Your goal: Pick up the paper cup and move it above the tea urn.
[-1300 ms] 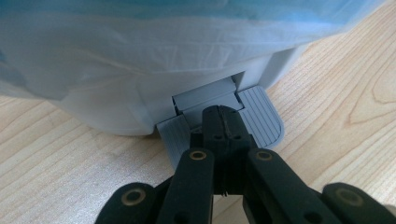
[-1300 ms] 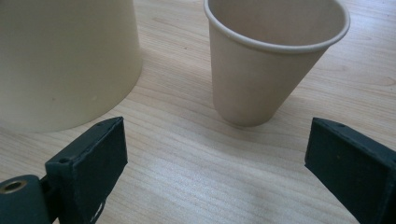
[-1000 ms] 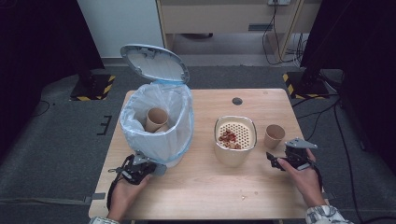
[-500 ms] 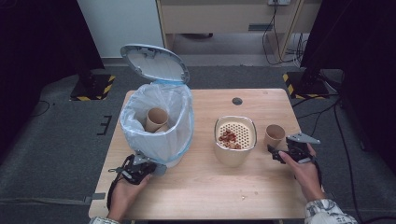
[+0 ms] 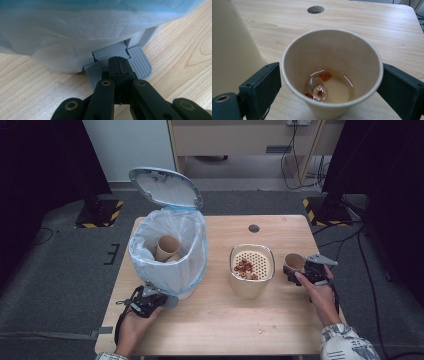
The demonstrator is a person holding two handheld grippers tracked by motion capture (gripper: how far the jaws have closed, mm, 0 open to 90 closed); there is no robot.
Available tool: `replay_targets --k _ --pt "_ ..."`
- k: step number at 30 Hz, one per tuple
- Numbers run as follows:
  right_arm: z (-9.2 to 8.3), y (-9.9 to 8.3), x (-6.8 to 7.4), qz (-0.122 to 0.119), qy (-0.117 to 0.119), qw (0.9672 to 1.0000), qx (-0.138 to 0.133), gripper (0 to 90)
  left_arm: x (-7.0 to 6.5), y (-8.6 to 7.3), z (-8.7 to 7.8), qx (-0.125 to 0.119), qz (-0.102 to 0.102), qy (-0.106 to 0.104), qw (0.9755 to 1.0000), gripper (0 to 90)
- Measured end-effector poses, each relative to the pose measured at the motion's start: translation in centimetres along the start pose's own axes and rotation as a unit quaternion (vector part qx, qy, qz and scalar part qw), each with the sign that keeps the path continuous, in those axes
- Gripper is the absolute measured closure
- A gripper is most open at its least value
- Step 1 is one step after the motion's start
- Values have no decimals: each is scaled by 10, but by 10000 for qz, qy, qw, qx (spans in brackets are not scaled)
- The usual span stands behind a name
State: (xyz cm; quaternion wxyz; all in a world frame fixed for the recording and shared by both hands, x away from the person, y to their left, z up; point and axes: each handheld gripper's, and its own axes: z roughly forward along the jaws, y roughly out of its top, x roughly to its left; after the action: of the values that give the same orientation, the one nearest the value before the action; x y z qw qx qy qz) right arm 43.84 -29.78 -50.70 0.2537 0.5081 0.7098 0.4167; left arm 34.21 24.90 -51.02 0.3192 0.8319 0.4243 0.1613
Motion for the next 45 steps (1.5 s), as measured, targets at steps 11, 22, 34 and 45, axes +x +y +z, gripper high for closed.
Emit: replay_targets --k 11,22,34,45 --pt "6 5 0 86 -51 9999 -118 90 0 0 0 1 -1 0 10000 900" --pt "10 -2 -1 189 -85 9995 -229 97 0 0 0 -1 -10 -7 10000 900" --pt "17 -9 1 177 -166 9992 -307 135 0 0 0 -3 -3 -2 10000 900" --pt "16 -9 3 -234 -213 9981 -529 265 0 0 0 -3 -3 -3 10000 900"
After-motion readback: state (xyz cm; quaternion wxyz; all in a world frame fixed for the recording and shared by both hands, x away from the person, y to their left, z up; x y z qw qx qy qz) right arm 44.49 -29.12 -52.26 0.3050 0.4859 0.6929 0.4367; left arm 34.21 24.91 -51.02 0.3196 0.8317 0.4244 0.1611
